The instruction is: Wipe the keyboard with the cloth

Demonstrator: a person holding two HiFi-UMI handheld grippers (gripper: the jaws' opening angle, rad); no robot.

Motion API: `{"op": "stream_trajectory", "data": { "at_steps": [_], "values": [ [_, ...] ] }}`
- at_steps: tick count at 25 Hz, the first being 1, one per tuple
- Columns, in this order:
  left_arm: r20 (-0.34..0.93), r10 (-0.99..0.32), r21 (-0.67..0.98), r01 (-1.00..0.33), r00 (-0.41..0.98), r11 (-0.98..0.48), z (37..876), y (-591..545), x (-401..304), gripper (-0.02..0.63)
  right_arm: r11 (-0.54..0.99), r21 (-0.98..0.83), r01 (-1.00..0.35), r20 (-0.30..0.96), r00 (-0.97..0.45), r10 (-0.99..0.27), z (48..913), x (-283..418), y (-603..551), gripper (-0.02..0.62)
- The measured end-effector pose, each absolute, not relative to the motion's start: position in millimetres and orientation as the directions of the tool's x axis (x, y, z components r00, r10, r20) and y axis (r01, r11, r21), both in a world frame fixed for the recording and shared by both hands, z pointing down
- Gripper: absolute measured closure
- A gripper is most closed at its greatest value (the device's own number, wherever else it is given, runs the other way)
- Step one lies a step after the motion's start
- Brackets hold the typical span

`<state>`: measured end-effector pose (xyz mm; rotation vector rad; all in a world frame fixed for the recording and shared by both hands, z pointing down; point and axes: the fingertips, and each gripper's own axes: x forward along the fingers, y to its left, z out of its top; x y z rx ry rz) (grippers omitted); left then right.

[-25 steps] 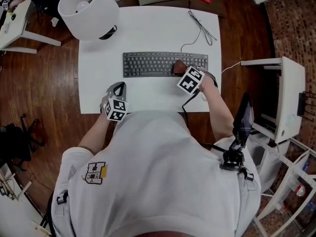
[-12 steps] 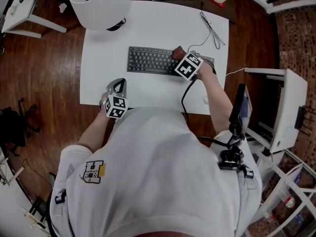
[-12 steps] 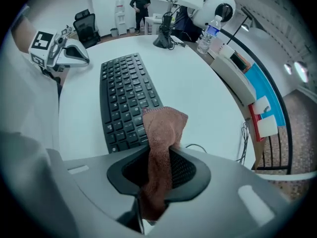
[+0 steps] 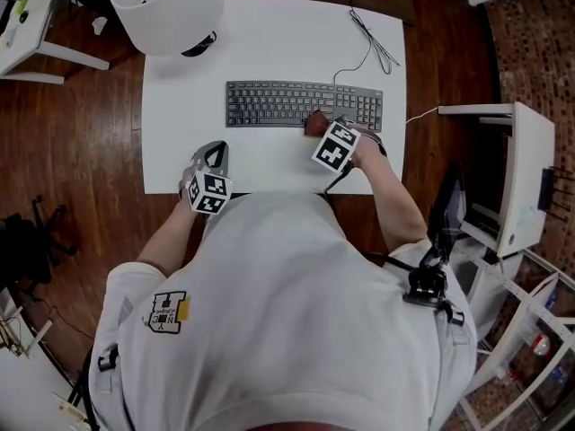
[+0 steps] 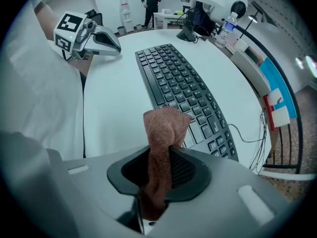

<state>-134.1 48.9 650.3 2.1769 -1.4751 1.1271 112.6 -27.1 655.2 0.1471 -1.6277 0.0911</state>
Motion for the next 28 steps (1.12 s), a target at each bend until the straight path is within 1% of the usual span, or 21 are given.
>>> {"op": "stream_trajectory", "data": {
  "at_steps": [3,6,10,14,19,22,28],
  "values": [
    [0.734,-0.659,-0.188,-0.882,0.167,-0.433,650.7,49.2,-135.6,0.607,0.985,0.057,-0.163,0.993,-0.095,-0.074,645.7,101.3,-53.1,0.506],
    [0.737,-0.661,-0.193,-0.892,0.144,-0.409,648.5,52.5,-138.7,0.607,0.978,0.110,-0.179,0.979,-0.149,-0.137,633.0,79.2,-97.2,0.506],
    [0.731,-0.675,-0.204,-0.913,0.099,-0.354,640.5,61.7,-138.2,0.607,0.973,0.166,-0.162,0.968,-0.162,-0.192,633.8,57.8,-141.5,0.506],
    [0.723,-0.686,-0.172,-0.941,0.080,-0.292,633.8,80.0,-133.4,0.607,0.979,0.123,-0.162,0.985,-0.102,-0.141,654.2,70.6,-125.9,0.506],
    [0.688,-0.723,-0.170,-0.954,0.064,-0.246,621.4,75.9,-169.0,0.607,0.985,0.087,-0.146,0.990,-0.098,-0.102,643.0,49.5,-100.7,0.506],
    [0.687,-0.723,-0.162,-0.954,0.075,-0.254,625.7,73.5,-171.4,0.607,0.991,0.057,-0.121,0.993,-0.094,-0.069,645.4,50.3,-66.3,0.506],
    [0.689,-0.712,-0.156,-0.930,0.138,-0.332,632.2,55.5,-154.1,0.607,0.995,-0.003,-0.098,0.996,-0.091,-0.006,652.7,65.8,-12.3,0.505]
  ]
}}
